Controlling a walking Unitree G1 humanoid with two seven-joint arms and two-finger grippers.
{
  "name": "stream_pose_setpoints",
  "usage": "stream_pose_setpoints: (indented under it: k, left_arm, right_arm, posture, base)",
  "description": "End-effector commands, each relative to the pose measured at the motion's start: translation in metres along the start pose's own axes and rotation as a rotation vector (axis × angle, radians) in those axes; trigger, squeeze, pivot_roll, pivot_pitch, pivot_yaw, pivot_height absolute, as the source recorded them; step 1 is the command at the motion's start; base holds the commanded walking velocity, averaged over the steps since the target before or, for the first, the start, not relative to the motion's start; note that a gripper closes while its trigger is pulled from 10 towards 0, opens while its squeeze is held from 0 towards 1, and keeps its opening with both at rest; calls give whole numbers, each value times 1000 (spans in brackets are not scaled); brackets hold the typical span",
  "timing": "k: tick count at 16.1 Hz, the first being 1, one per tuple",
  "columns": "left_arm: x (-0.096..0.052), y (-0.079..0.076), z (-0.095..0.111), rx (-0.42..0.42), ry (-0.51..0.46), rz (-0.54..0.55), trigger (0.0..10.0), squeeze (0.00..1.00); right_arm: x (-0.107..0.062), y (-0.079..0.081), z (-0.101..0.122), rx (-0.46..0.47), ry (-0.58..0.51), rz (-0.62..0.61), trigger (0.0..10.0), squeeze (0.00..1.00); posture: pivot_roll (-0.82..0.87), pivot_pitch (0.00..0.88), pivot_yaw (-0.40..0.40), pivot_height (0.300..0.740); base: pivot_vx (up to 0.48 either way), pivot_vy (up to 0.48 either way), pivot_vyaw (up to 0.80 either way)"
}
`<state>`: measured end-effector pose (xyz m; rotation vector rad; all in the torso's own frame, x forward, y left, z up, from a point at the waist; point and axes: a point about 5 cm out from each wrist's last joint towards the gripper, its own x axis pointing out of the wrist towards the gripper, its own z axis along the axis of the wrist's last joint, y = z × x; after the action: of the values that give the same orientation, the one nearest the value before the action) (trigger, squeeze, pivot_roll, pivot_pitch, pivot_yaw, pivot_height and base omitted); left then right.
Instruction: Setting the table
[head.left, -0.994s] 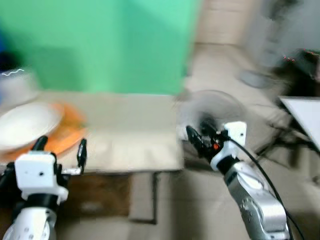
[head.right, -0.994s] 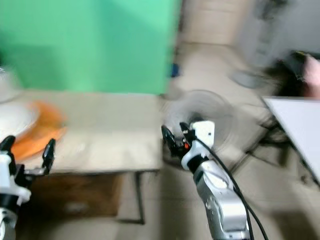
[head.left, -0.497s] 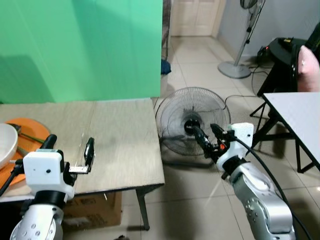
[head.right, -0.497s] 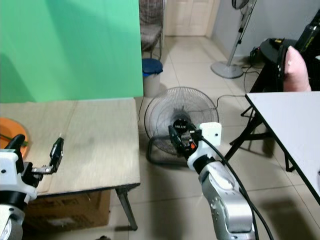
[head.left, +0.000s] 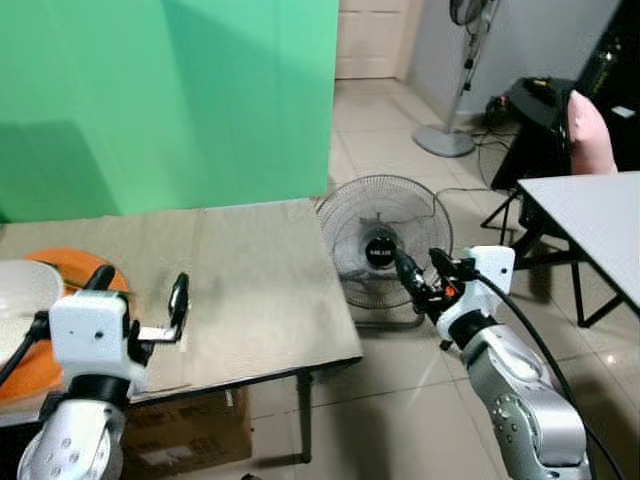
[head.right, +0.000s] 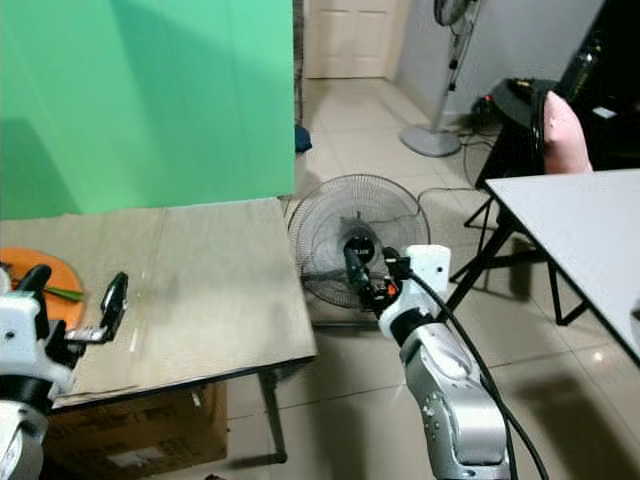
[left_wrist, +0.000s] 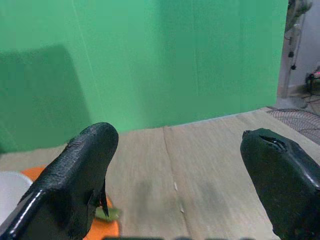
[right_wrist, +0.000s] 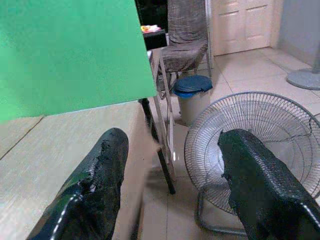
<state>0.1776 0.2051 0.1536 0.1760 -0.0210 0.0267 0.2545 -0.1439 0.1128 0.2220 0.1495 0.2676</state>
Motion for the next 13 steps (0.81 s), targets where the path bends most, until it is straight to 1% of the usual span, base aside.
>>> stream_pose_setpoints:
  k: [1, 2, 4, 6, 9, 13]
  left_arm:
    - [3, -2, -2, -1, 14, -29, 10000, 0]
    - [5, -3, -2, -2, 11, -39, 10000, 0]
    - [15, -9, 0, -3, 0, -94, 10000, 0]
    - [23, -11, 0, -4, -9, -121, 10000, 0]
    - [26, -15, -1, -12, -4, -141, 10000, 0]
    - [26, -15, -4, -25, 9, -127, 10000, 0]
  right_arm:
    - [2, -1, 2, 6, 1, -14, 10000, 0]
    - [1, -2, 2, 5, 2, -16, 10000, 0]
    - [-4, -7, -1, -9, 28, -32, 10000, 0]
    - [-7, -11, -1, -18, 34, -45, 10000, 0]
    - [-9, -17, 1, -22, 31, -64, 10000, 0]
    - [-7, -13, 0, -20, 43, -57, 10000, 0]
  posture:
    - [-41, 0, 28, 740]
    - [-44, 0, 31, 740]
    - [-65, 0, 50, 740]
    - [-91, 0, 72, 740]
    - [-100, 0, 78, 740]
    - [-92, 0, 66, 740]
  base:
    - [0, 315, 0]
    - [0, 307, 0]
    - [0, 306, 0]
    - [0, 311, 0]
    - [0, 340, 0]
    - [0, 356, 0]
